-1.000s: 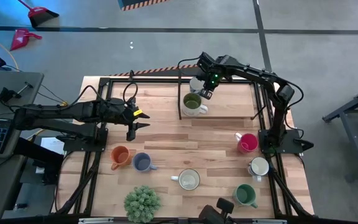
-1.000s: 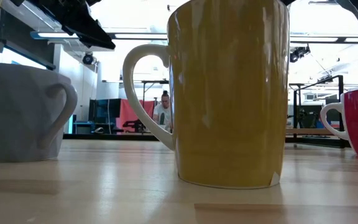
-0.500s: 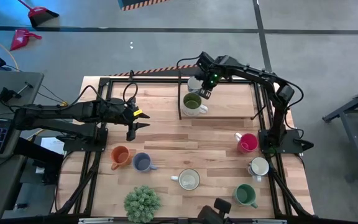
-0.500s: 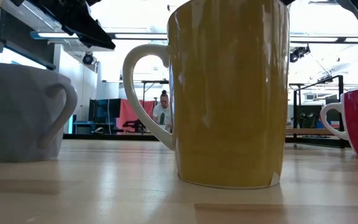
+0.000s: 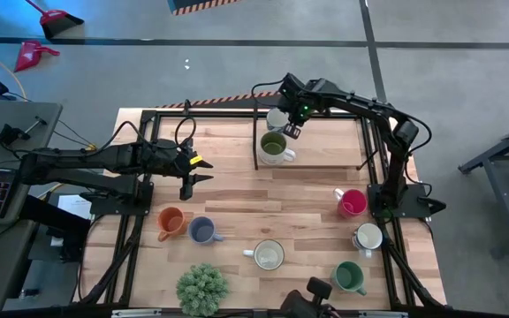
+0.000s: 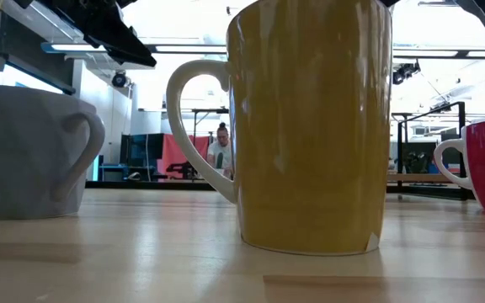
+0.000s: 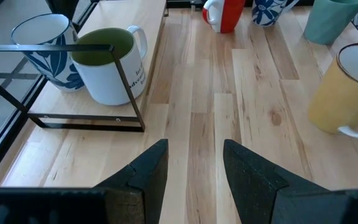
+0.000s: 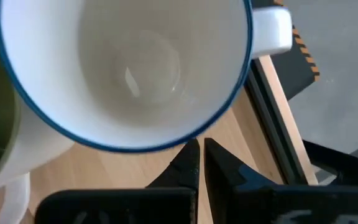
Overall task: Place coffee mugs
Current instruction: Put the left blue patterned mug on the shelf
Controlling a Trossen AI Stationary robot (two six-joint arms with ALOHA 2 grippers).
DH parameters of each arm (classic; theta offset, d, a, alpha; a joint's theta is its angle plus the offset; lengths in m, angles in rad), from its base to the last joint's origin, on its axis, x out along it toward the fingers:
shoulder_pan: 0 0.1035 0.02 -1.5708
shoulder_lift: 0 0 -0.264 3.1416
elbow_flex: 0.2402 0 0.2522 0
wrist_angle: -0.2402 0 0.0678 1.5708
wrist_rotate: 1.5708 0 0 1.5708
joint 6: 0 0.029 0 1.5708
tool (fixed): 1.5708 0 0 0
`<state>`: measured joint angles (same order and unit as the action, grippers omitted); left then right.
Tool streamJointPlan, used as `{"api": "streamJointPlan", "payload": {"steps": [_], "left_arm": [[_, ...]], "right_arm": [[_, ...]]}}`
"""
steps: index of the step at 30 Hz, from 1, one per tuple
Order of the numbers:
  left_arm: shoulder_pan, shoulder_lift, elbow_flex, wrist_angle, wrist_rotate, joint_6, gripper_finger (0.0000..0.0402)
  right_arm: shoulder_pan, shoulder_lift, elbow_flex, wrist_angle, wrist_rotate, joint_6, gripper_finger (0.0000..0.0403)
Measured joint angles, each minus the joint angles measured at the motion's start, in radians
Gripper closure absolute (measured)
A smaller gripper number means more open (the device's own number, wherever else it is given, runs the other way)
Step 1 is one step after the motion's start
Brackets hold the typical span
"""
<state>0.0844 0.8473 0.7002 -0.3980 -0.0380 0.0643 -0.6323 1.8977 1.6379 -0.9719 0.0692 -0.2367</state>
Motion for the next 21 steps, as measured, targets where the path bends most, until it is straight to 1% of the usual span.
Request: {"api": "streamJointPlan", "payload": {"steps": [13, 21], "left_arm": [[0.000, 0.000, 0.000, 0.000, 0.000, 0.000, 0.0259], [0.000, 0.000, 0.000, 0.000, 0.000, 0.000, 0.0259]], "right_arm": [[0.000, 0.000, 0.000, 0.020, -0.049, 0.000, 0.0403], [0.000, 0.000, 0.000, 0.047, -0.098, 0.000, 0.0403]]}}
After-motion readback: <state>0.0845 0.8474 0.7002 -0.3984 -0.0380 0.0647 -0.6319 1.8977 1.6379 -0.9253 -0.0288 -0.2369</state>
